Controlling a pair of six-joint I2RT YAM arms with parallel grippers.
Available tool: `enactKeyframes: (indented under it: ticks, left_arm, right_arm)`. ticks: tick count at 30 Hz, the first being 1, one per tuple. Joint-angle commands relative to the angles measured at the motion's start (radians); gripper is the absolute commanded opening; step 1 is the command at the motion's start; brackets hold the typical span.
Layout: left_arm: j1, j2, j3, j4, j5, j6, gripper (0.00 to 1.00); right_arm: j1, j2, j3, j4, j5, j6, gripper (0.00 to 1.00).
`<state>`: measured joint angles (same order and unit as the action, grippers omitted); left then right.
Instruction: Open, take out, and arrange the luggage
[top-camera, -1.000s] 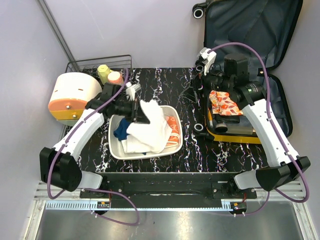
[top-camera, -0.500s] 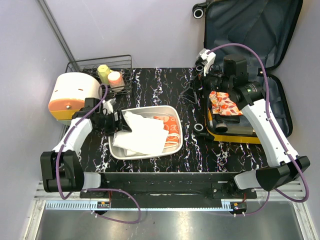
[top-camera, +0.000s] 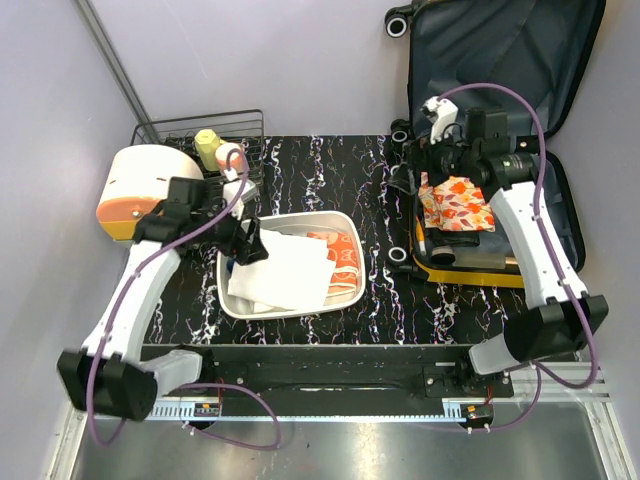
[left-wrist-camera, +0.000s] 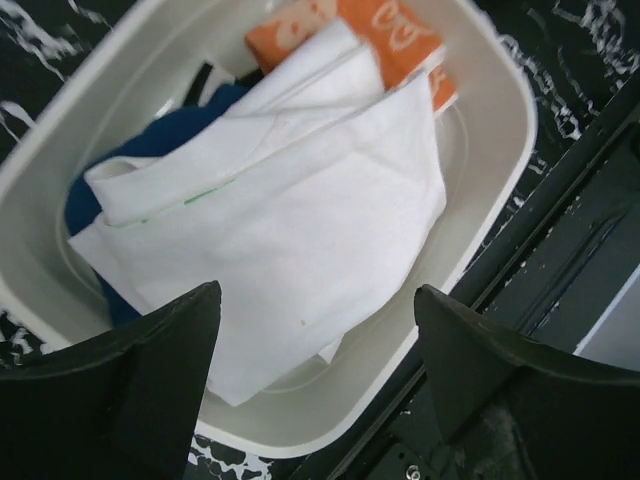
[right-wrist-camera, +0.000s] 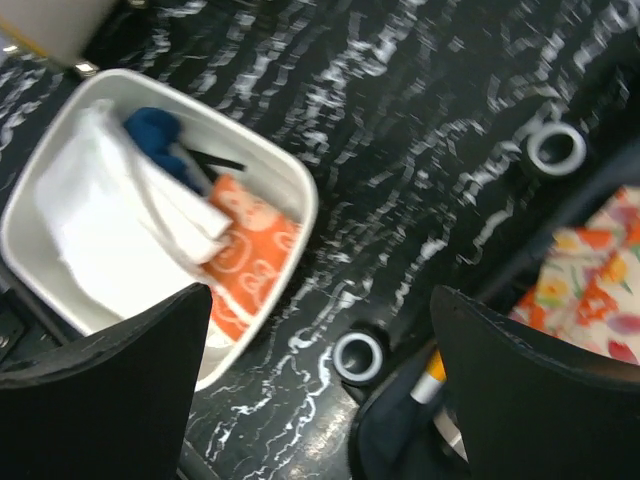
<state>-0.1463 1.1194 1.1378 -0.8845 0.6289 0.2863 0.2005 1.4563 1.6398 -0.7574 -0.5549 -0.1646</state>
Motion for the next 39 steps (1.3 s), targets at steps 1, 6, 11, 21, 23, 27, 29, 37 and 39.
enactKeyframes:
  ticks: [1,6,11,21,23,27,29,37,39]
  left_arm:
    - [-0.009,0.180,-0.073,0.031,-0.038,0.019,0.79]
    - [-0.016,0.332,-0.121,0.038,-0.104,0.014,0.77]
    - [-0.021,0.384,-0.038,-0.037,-0.121,0.030,0.83]
    - [-0.024,0.316,0.264,-0.185,-0.093,0.164,0.99]
    - [-0.024,0.339,0.316,-0.238,-0.110,0.191,0.99]
    - [-0.024,0.381,0.459,-0.306,-0.137,0.206,0.99]
    - [-0.026,0.398,0.487,-0.327,-0.121,0.192,0.99]
    - [-0.029,0.464,0.573,-0.364,-0.123,0.162,0.99]
    - [-0.029,0.479,0.596,-0.372,-0.121,0.159,0.99]
  right_arm:
    - [-0.125,0.082,0.020,-0.062,0.047,0.019,1.00]
    - [-0.349,0.183,0.043,-0.088,0.024,0.000,1.00]
    - [-0.512,0.360,0.165,-0.095,-0.045,-0.021,1.00]
    - [-0.632,0.767,0.508,-0.103,-0.177,0.010,0.97]
    - [-0.632,0.815,0.573,-0.102,-0.214,0.023,0.97]
    - [-0.632,0.953,0.681,-0.102,-0.234,0.072,0.95]
    - [-0.632,0.990,0.719,-0.099,-0.260,0.095,0.94]
    - [-0.631,1.125,0.787,-0.050,-0.281,0.200,0.96]
    - [-0.630,1.150,0.796,-0.043,-0.296,0.214,0.96]
